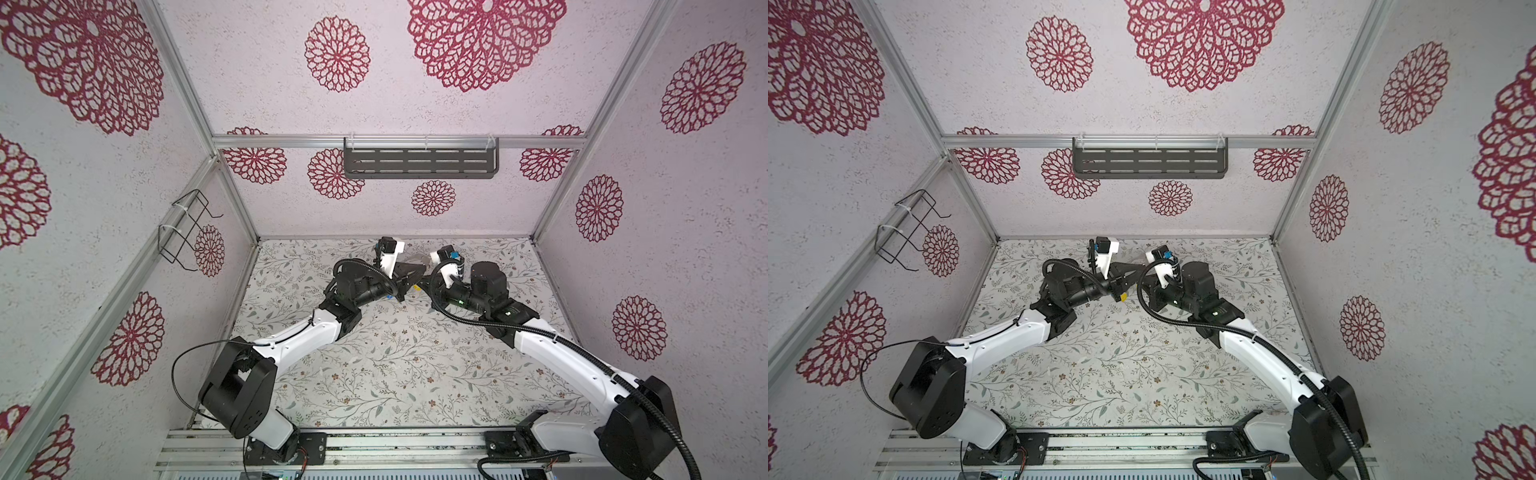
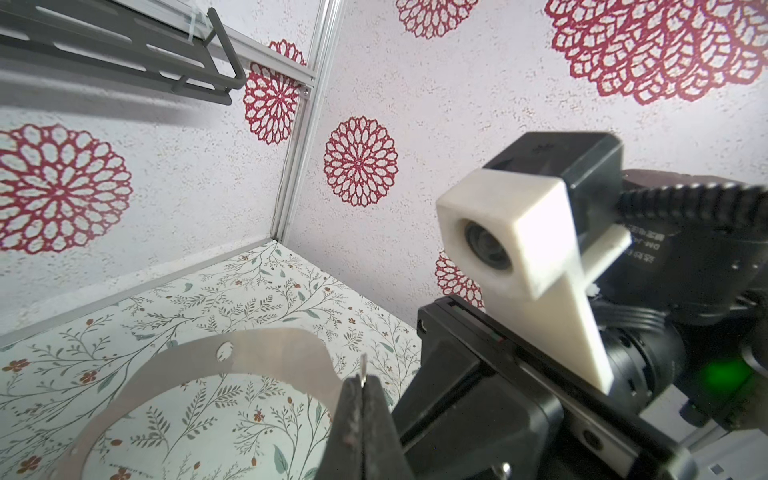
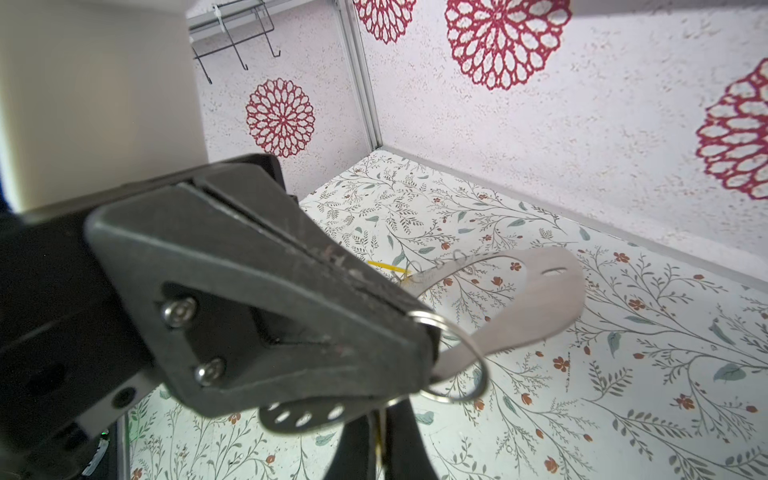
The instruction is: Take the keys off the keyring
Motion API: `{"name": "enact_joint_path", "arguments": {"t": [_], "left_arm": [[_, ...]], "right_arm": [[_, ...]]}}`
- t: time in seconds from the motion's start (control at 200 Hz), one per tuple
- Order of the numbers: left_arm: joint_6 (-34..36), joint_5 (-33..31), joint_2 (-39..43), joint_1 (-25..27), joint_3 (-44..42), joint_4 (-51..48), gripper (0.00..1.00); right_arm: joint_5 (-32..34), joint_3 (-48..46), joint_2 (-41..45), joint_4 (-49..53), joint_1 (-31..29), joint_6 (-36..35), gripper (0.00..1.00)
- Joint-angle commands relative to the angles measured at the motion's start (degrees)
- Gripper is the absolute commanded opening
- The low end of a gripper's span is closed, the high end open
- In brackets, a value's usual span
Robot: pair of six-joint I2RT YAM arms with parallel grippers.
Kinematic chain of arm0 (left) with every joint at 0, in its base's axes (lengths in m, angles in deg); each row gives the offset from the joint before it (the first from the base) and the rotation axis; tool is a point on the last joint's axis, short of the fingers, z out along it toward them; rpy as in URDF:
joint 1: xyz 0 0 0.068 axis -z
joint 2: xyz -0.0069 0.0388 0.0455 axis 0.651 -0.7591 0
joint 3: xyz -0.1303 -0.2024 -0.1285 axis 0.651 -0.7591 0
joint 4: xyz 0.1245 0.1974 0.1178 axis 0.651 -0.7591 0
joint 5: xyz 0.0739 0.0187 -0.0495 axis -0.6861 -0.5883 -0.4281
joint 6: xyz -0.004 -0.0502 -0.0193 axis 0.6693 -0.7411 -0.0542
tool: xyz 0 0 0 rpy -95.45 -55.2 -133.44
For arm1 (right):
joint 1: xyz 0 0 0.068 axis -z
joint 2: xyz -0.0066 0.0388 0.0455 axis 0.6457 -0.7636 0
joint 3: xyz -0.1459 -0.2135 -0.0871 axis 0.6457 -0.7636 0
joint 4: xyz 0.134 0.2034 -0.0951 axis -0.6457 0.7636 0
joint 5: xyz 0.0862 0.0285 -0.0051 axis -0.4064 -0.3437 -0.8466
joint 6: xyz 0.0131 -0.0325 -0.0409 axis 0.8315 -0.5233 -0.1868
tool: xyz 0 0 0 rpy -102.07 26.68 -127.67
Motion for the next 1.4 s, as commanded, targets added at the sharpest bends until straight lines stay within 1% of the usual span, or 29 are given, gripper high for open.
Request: {"name": "enact_joint_path", "arguments": {"t": [0.0,0.015,0.085,0.16,0.23,0.305,0.41,0.49,0.56,0.61,0.661,0.856,1.001,1.196,1.391], "left_arm": [[0.16,-0.6,0.87,1.46,0.33,7.3,0.0],[0.23,-0.51,1.08,1.43,0.24,7.08,0.0],[0.38,0.49,2.0,0.87,0.06,6.18,0.0],[-0.37,3.38,2.71,-0.21,-0.03,6.32,0.0],[-2.24,7.44,2.76,-1.48,0.04,7.4,0.0],[-5.17,11.03,2.59,-2.86,0.35,8.38,0.0],[-8.72,14.85,1.9,-4.05,1.35,8.52,0.0],[-10.14,16.92,1.28,-4.27,2.21,8.67,0.0],[-11.54,17.62,0.73,-4.3,2.75,9.21,0.0],[-12.54,18.42,0.49,-4.25,2.95,10.2,0.0],[-13.71,18.92,0.22,-4.3,2.97,11.39,0.0],[-15.3,20.06,-0.31,-4.25,3.48,12.54,0.0],[-15.45,20.61,-0.55,-4.21,3.91,12.45,0.0],[-15.71,20.97,-0.92,-4.3,4.26,12.2,0.0],[-15.06,21.06,-0.75,-4.43,4.89,10.9,0.0]], "right_arm": [[-1.67,-0.03,1.85,1.6,-3.02,-0.42,0.0],[-0.94,-0.27,2.21,1.73,-2.98,-0.47,0.02],[1.81,-1.15,4.08,2.33,-2.7,-0.8,0.19],[2.34,-1.96,6.31,2.94,-1.45,-0.44,0.32],[0.73,-2.59,8.89,3.65,0.66,0.33,0.39],[-3.94,-3.28,11.67,3.75,3.9,1.99,0.41],[-12.01,-4.1,14.69,1.08,8.9,6.25,0.41],[-17.66,-4.13,15.23,-2.5,11.42,10.16,0.37],[-21.48,-4.43,14.78,-7.32,12.16,14.18,0.34],[-23.12,-4.72,13.91,-10.81,12.39,16.86,0.3],[-24.39,-4.81,12.89,-14.15,12.37,19.11,0.29],[-26.81,-4.87,8.65,-25.53,12.44,26.37,0.22],[-27.52,-4.53,6.7,-28.05,12.39,28.07,0.19],[-27.48,-4.1,7.09,-26.99,12.36,27.27,0.19],[-25.39,-2.61,10.94,-20.95,13.64,23.71,0.19]]}}
